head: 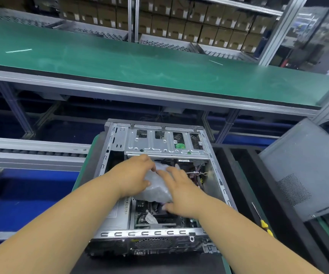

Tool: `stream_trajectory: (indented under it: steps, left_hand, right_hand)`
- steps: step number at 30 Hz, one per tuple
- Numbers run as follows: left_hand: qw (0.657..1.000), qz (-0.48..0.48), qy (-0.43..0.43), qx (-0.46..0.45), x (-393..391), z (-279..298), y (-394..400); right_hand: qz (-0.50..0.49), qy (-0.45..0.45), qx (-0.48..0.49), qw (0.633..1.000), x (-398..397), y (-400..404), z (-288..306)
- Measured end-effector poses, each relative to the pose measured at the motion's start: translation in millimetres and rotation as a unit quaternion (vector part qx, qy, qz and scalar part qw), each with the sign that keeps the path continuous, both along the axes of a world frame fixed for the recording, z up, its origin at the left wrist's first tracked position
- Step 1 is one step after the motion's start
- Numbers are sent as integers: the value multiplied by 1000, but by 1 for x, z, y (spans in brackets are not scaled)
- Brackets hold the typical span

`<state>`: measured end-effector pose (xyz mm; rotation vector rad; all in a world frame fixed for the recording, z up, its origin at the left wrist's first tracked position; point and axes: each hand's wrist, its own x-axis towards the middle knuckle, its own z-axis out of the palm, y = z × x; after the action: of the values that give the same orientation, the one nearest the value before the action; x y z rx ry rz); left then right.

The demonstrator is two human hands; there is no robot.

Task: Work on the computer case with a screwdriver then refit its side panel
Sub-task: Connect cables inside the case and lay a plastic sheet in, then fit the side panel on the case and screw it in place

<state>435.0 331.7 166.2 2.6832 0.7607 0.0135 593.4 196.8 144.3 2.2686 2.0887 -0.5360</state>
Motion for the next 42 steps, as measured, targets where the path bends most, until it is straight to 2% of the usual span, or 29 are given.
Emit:
stream_trajectory:
  steps: [2, 3, 7, 9, 13, 14, 17, 19, 21, 24, 26, 28, 33, 37, 42]
  left_hand:
    - [1000, -2, 28, 9, 3, -2, -1]
    - [999, 3, 44, 7, 4, -3, -1]
    - [995, 4, 103, 2, 8, -7, -1]
    - [994, 1, 105, 4, 8, -7, 1]
    - [998, -14, 54, 2, 2, -6, 1]
    - [1000, -15, 25, 8, -1, -6, 1]
    - [996, -25, -82, 26, -8, -5, 3]
    - [992, -30, -120, 17, -9, -6, 4]
    - [994, -31, -107, 7, -7, -8, 4]
    - [1000, -10, -27, 9, -1, -13, 3]
    - [1000, 4, 13, 6, 3, -14, 4]
    - [999, 2, 53, 10, 6, -15, 4]
    - [990, -5, 138, 15, 11, -13, 5]
    - [992, 8, 125, 22, 7, -11, 3]
    - [998, 65, -3, -8, -2, -5, 4]
  right_hand:
    - [-11, 40, -84, 996, 1, 3, -2]
    - [-15, 54, -95, 994, 2, 4, -2]
    - [-35, 112, -34, 993, 10, 5, -1]
    - [-72, 132, -4, 989, 13, 3, -4]
    - [-107, 190, 21, 976, 12, 2, -5]
    - [-104, 178, 45, 977, 11, 2, -4]
    - [-96, 63, 182, 977, 11, 0, 3]
    - [-78, 42, 236, 968, 12, -1, 6]
    - [-39, 77, 205, 975, 13, -2, 6]
    - [-4, 95, 46, 994, 14, -1, -3]
    - [-9, 89, -46, 995, 16, 1, -8]
    - [-13, 86, -80, 993, 16, 5, -11]
    - [-10, 34, -87, 996, 9, 12, -14]
    - [2, 56, -38, 998, 8, 7, -14]
    - [-47, 0, 180, 983, 11, 1, 2]
